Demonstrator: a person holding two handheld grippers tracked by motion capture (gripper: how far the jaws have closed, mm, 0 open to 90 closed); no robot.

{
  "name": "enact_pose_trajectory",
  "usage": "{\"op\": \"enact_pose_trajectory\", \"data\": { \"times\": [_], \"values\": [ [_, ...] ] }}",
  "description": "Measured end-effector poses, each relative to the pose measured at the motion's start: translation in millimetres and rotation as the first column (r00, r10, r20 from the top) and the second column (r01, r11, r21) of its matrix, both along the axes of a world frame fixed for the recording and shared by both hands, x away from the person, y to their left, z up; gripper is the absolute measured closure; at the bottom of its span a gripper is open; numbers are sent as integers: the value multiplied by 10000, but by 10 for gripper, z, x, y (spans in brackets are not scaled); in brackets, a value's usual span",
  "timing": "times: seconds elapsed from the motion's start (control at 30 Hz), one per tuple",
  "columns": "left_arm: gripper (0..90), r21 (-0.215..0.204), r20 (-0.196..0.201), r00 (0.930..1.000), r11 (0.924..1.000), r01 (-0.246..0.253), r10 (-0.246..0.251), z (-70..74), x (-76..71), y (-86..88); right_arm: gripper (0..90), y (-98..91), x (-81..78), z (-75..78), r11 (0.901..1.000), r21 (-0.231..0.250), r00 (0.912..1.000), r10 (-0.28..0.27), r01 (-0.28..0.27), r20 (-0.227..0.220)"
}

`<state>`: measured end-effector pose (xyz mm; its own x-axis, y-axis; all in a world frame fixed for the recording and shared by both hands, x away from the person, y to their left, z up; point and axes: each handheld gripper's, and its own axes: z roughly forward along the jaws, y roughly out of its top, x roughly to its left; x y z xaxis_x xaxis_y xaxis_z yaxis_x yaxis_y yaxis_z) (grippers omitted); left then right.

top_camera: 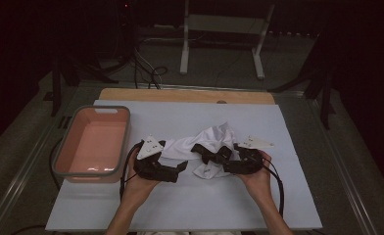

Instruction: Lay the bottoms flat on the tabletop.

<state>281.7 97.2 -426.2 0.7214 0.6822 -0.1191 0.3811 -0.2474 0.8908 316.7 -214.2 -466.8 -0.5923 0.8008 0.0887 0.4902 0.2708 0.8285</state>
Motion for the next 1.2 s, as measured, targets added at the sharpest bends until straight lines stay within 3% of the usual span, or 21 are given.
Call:
{"op": "enact_pose_trajectory", "data": {
  "times": [0.17,0.3,0.4,0.5,0.73,0.9,1.2],
  "values": [
    [4,-43,2,10000,10000,-21,21,6,-4,8,208,6,35,-25,9999,-159,9997,-67,63,-220],
    [4,-25,12,10000,10000,25,-25,3,-5,0,321,11,39,-19,9994,-355,9998,-8,1,-214],
    [4,27,-29,10000,10000,37,-37,-12,-3,-7,441,14,46,-25,9968,-781,9998,-162,150,-152],
    [4,69,-81,10000,10000,22,-22,-29,2,-16,583,-11,43,0,9976,-681,9999,-91,85,-80],
    [4,76,-60,9999,9999,95,-94,-27,-4,-28,610,-115,60,165,9972,-314,9972,-664,675,350],
    [8,42,-136,9998,9999,135,-135,-58,-1,-45,614,-185,84,290,9949,-35,9940,-1007,1010,419],
    [48,385,-413,9981,9982,463,-447,-175,-10,-208,639,-351,139,497,9828,395,9793,-1830,1802,868]
  ]
}}
